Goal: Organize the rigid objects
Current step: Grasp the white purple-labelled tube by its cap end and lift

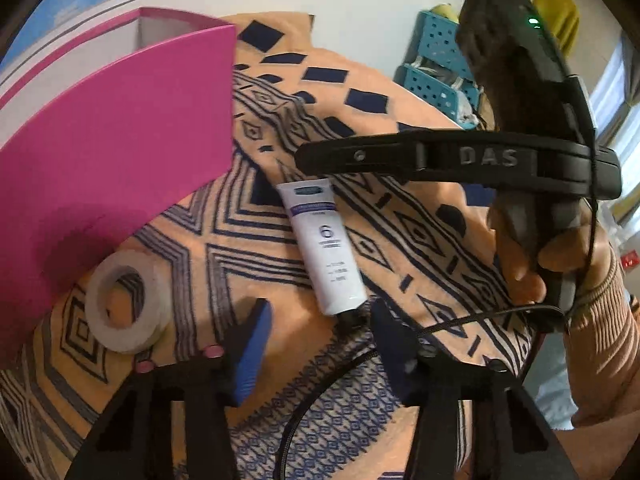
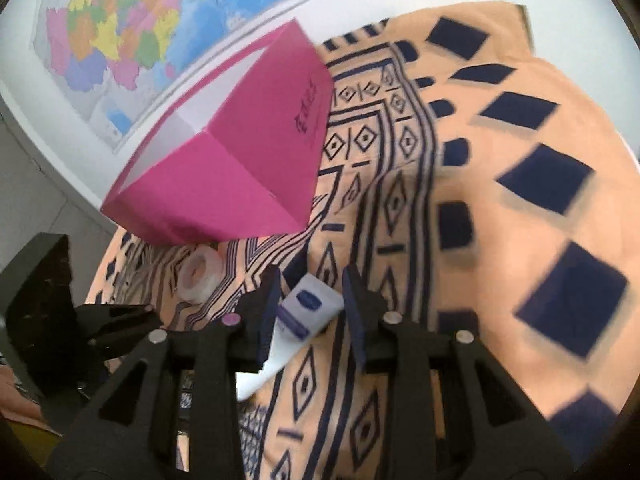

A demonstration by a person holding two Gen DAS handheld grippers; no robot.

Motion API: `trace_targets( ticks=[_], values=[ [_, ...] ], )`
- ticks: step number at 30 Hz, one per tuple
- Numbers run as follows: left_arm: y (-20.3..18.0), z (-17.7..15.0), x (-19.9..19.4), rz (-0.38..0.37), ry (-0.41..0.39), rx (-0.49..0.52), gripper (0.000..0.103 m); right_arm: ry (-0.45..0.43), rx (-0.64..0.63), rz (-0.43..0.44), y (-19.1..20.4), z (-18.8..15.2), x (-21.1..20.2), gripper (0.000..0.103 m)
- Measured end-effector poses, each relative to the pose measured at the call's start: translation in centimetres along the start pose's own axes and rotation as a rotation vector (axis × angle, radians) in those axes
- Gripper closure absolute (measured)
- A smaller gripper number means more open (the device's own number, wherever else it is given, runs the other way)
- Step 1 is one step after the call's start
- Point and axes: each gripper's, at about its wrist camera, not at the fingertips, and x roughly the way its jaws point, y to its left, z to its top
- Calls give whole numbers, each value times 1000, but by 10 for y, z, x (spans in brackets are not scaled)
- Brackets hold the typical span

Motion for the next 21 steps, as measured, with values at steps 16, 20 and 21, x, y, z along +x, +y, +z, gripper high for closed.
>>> trace_targets(
  ticks=[16, 20, 21],
  values=[
    [29, -8, -9, -14, 6, -114, 78, 46, 24, 151, 18, -36, 5, 68],
    [31, -11, -12, 2, 5, -127, 76, 48, 41, 120, 14, -36, 8, 68],
    [32, -13, -13, 21, 6, -127, 74, 45, 45, 118, 12, -36, 9, 68]
  ],
)
